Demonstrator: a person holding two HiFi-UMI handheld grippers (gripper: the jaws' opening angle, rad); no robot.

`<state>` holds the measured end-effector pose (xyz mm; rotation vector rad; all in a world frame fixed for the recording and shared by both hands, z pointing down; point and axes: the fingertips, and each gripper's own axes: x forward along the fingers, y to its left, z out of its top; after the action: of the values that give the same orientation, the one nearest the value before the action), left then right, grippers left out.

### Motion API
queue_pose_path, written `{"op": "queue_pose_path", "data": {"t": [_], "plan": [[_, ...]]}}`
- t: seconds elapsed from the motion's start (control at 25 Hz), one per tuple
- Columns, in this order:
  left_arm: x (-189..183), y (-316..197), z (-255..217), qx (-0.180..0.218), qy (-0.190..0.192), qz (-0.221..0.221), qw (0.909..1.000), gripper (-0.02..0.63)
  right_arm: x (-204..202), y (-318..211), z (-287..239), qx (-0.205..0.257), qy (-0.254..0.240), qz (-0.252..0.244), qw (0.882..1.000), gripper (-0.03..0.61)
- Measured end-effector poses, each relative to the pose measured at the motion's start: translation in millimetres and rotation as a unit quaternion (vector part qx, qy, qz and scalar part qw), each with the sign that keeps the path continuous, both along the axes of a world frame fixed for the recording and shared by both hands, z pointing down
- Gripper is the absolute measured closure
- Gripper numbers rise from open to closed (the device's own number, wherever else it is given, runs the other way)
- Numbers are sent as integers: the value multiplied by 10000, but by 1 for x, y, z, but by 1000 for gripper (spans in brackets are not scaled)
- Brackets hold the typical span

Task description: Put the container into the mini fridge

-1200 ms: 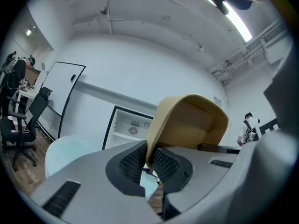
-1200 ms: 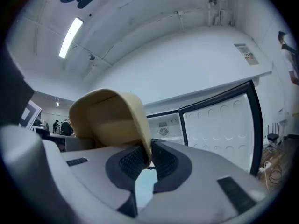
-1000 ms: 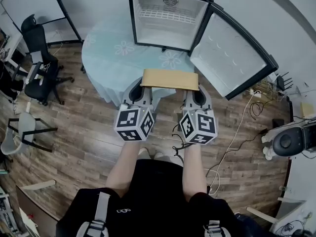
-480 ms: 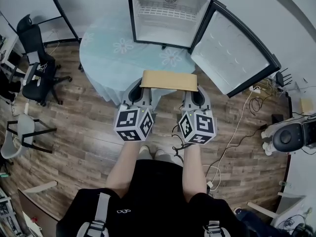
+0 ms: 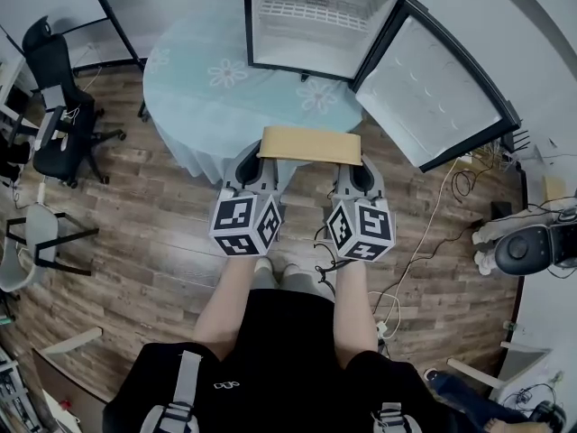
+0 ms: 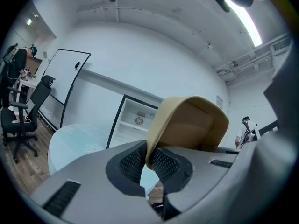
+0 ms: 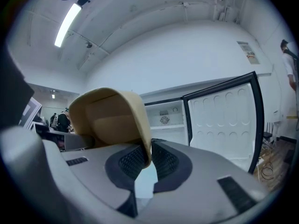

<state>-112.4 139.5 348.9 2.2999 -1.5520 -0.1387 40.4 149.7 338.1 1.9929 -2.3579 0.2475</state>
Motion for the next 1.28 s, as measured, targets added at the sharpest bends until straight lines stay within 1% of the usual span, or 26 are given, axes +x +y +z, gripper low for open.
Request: {"op": "queue_pose_path", "data": {"t": [0.16,0.36,0.52,0.64,0.96,1.28], "plan": [[-27,1,4,-23,122,-177,9998,604,-27,0,1,-8,120,-180,9998,555],[-63,5,7,-23,178,-390,9991,603,-63,-4,5,-33,205,-432,9989,554],[-87,3,-1,88,225,-574,9981,603,-87,-11,-5,88,313,-637,9974,554],[-96,1,-6,160,263,-645,9974,603,-97,-13,-10,163,375,-719,9966,551],[-86,-14,-28,442,343,-508,9971,601,-86,-27,-33,438,444,-620,9961,551],[-49,-54,-33,537,440,-248,9973,601,-50,-58,-43,587,532,-405,9960,551]]}}
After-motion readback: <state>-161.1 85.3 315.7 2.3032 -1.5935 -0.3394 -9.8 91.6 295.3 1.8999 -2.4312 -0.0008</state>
